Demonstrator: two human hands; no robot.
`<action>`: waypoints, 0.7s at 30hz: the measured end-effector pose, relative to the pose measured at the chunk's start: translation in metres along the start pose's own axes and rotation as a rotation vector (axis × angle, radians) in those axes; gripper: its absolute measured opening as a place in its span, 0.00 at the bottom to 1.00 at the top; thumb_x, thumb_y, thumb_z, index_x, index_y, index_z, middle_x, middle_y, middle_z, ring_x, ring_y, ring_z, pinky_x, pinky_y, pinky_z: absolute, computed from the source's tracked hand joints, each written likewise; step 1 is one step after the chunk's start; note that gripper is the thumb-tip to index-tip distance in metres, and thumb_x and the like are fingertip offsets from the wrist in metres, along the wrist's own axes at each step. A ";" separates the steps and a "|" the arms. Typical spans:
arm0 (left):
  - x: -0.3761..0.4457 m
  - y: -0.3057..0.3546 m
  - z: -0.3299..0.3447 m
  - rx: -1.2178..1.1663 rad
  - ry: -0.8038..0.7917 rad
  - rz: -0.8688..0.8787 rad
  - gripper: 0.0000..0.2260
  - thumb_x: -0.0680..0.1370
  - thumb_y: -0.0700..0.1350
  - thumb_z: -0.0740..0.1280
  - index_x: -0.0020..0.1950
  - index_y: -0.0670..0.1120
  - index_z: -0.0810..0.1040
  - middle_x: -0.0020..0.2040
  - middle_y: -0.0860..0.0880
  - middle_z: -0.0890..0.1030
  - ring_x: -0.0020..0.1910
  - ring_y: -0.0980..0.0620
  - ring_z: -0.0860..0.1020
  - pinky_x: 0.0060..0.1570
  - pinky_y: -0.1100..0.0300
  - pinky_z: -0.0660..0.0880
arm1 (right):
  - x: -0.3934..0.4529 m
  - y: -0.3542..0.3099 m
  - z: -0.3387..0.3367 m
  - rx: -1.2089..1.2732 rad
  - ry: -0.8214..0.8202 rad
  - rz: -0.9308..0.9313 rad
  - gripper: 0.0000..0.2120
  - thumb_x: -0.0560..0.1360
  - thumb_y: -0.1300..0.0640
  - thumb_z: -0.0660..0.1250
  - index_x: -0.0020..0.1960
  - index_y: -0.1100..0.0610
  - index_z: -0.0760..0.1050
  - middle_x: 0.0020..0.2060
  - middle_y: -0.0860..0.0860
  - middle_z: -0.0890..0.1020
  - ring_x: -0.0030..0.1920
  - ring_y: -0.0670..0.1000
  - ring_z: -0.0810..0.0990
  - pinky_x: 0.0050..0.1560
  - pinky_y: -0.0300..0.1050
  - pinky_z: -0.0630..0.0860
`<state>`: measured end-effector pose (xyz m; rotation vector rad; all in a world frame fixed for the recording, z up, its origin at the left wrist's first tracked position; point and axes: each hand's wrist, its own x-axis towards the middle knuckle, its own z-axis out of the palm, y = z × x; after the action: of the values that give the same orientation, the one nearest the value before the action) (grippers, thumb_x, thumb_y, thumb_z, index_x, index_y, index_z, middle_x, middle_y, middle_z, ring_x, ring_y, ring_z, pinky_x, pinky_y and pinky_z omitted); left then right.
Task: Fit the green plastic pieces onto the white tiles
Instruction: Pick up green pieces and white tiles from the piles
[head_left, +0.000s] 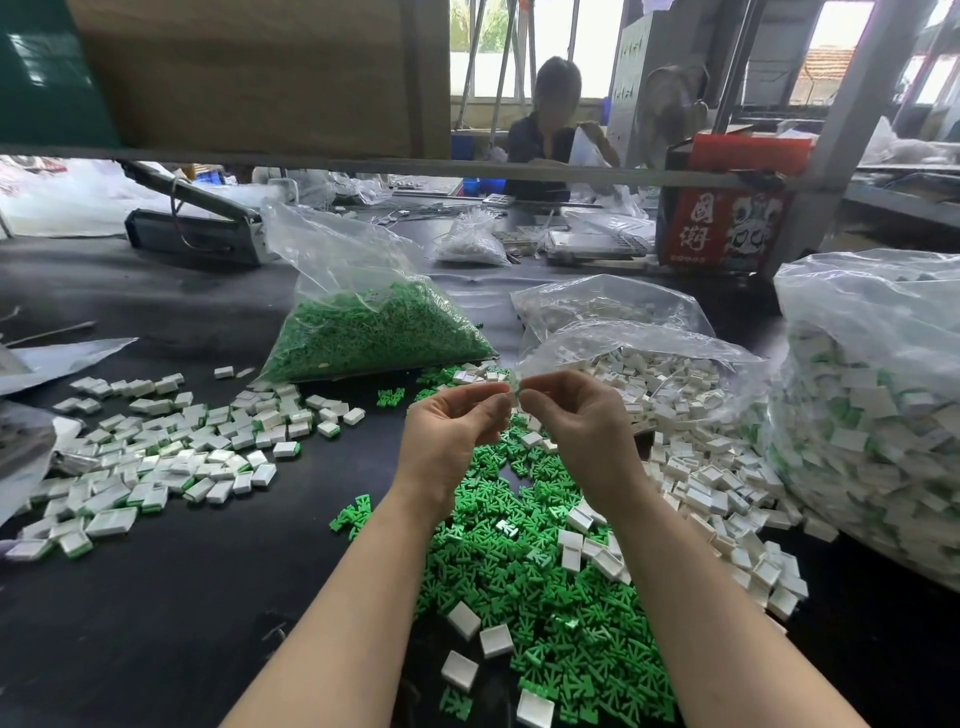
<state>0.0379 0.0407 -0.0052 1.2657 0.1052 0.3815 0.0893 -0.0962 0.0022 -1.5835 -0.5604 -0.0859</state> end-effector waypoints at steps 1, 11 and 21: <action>0.000 0.000 0.000 0.003 0.004 0.002 0.06 0.67 0.44 0.75 0.44 0.47 0.86 0.42 0.44 0.86 0.41 0.50 0.81 0.40 0.63 0.78 | 0.000 0.000 0.000 -0.015 0.003 -0.009 0.05 0.74 0.62 0.72 0.50 0.60 0.81 0.42 0.53 0.85 0.42 0.46 0.84 0.44 0.35 0.78; 0.002 0.002 -0.005 0.031 -0.016 0.032 0.08 0.66 0.46 0.75 0.43 0.47 0.87 0.42 0.44 0.86 0.41 0.49 0.81 0.42 0.62 0.79 | 0.000 -0.002 -0.003 -0.001 -0.056 0.000 0.06 0.73 0.62 0.73 0.50 0.58 0.82 0.40 0.50 0.85 0.37 0.42 0.83 0.39 0.33 0.77; 0.003 0.006 -0.011 0.126 -0.063 0.050 0.05 0.66 0.45 0.76 0.41 0.47 0.87 0.40 0.44 0.86 0.40 0.51 0.81 0.42 0.62 0.79 | -0.003 -0.006 -0.007 0.070 -0.099 0.146 0.02 0.73 0.61 0.72 0.43 0.60 0.81 0.34 0.52 0.83 0.28 0.42 0.76 0.31 0.36 0.74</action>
<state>0.0362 0.0530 -0.0030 1.4057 0.0442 0.3822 0.0865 -0.1036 0.0071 -1.5614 -0.5175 0.1209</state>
